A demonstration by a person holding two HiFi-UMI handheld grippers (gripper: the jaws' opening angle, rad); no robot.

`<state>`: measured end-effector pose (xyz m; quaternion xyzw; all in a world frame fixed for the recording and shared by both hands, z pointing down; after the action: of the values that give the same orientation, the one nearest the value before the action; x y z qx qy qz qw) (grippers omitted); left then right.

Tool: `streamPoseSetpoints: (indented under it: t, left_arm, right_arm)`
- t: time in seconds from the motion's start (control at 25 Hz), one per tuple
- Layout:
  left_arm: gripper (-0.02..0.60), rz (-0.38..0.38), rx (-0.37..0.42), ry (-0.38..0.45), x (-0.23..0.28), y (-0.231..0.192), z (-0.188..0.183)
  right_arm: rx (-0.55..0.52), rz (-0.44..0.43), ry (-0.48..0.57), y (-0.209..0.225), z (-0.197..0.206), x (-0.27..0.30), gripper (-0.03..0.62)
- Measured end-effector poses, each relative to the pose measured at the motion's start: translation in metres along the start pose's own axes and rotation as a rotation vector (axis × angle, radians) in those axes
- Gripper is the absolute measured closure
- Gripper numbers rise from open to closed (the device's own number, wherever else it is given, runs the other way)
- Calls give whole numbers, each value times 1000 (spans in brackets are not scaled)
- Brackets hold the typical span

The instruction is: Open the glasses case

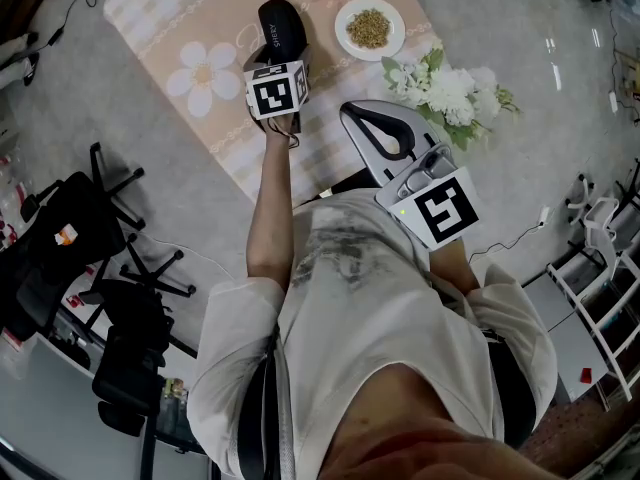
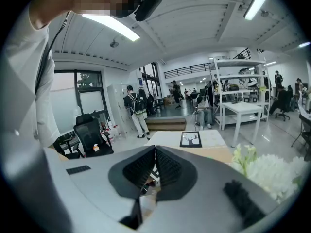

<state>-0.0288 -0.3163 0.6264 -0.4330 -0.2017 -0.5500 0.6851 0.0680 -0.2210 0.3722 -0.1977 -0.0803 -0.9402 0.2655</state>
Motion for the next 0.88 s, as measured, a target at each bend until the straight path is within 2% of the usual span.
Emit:
streamPoseSetpoints:
  t: [0.44,0.88]
  left_arm:
    - [241,72,50,114,-71,22,-17]
    - [241,179,165,240,-167,52,-27]
  right_arm:
    - [-11,-6,29,-23,-8,-7,577]
    - [9,68,59,-41,-20,-17,577]
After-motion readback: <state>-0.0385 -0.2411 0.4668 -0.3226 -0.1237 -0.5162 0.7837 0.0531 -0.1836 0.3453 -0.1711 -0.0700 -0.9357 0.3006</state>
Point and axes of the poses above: the fingertips, and each gripper's own axes: x forward along the fingers, y to its right, z out of its underside, the point moved 3 cm from there along -x, backward along the fingers, and after that the axes turned 7 degrees about -x, right-handed, at the moved point
